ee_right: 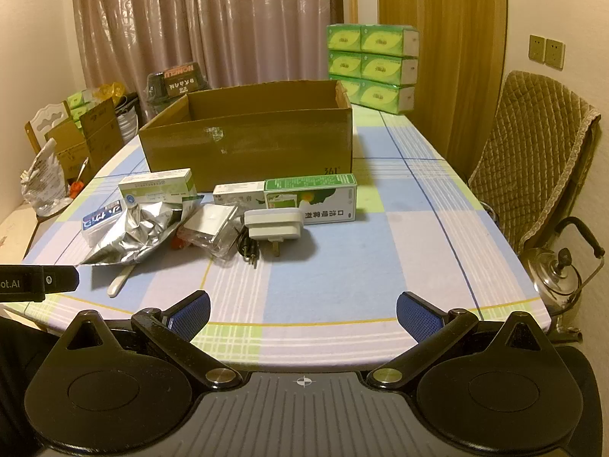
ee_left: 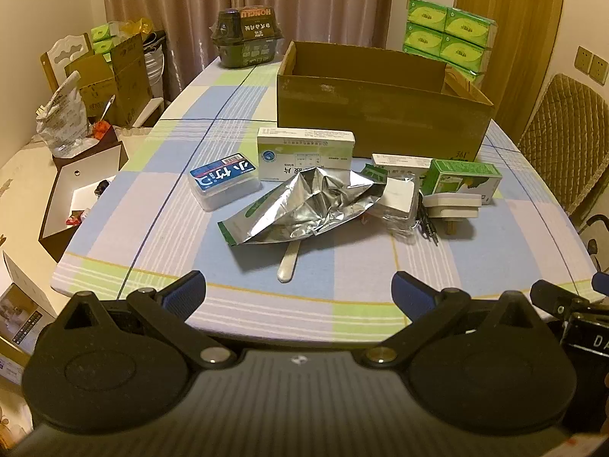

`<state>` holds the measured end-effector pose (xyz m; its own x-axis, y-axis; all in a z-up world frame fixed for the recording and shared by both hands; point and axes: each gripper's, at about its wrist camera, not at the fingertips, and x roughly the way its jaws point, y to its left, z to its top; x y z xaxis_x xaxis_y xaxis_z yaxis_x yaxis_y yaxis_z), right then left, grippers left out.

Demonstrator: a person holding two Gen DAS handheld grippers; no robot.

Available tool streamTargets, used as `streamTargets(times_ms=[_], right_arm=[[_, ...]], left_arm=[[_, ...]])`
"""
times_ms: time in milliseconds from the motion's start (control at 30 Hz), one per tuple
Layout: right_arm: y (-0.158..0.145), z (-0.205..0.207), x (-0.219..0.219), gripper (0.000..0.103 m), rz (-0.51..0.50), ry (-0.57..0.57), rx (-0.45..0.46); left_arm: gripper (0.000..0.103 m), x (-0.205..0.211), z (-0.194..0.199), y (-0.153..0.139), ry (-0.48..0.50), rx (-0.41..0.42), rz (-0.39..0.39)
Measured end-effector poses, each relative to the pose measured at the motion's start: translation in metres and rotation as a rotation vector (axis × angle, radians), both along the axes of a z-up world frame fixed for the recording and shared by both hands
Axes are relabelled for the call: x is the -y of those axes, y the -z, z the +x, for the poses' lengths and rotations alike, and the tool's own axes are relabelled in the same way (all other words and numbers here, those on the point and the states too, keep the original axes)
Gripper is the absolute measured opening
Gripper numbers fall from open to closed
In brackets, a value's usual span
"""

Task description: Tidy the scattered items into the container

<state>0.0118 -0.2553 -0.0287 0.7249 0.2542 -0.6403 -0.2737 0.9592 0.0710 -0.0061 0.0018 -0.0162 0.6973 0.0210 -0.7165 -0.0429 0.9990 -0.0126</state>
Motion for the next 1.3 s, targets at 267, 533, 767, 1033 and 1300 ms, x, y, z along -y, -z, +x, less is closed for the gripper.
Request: streamTargets(times_ms=[267, 533, 767, 1033, 1300], right_arm=[[0.001, 0.001, 0.000, 0.101, -0.001, -0.001, -0.004], [0.001, 0.004, 0.000, 0.101, -0.013, -0.008, 0.001], [0.002, 0.015, -0.005, 0.101, -0.045, -0.036, 0.010], [0.008, 0.025, -0.014, 0.101, -0.077, -0.108, 0.063], [0.016, 0.045, -0.023, 0.101, -0.073, -0.117, 0.016]], left_arm=[[0.102, -0.001, 0.000, 0.001, -0.002, -0.004, -0.003], [0.102, -0.002, 0.003, 0.001, 0.023, -0.003, -0.011], [0.102, -0.011, 0.010, 0.002, 0.051, 0.005, 0.009], [0.102, -0.026, 0.023, 0.004, 0.078, -0.008, 0.007], [0.102, -0.030, 0.043, 0.007, 0.162, -0.021, 0.071]])
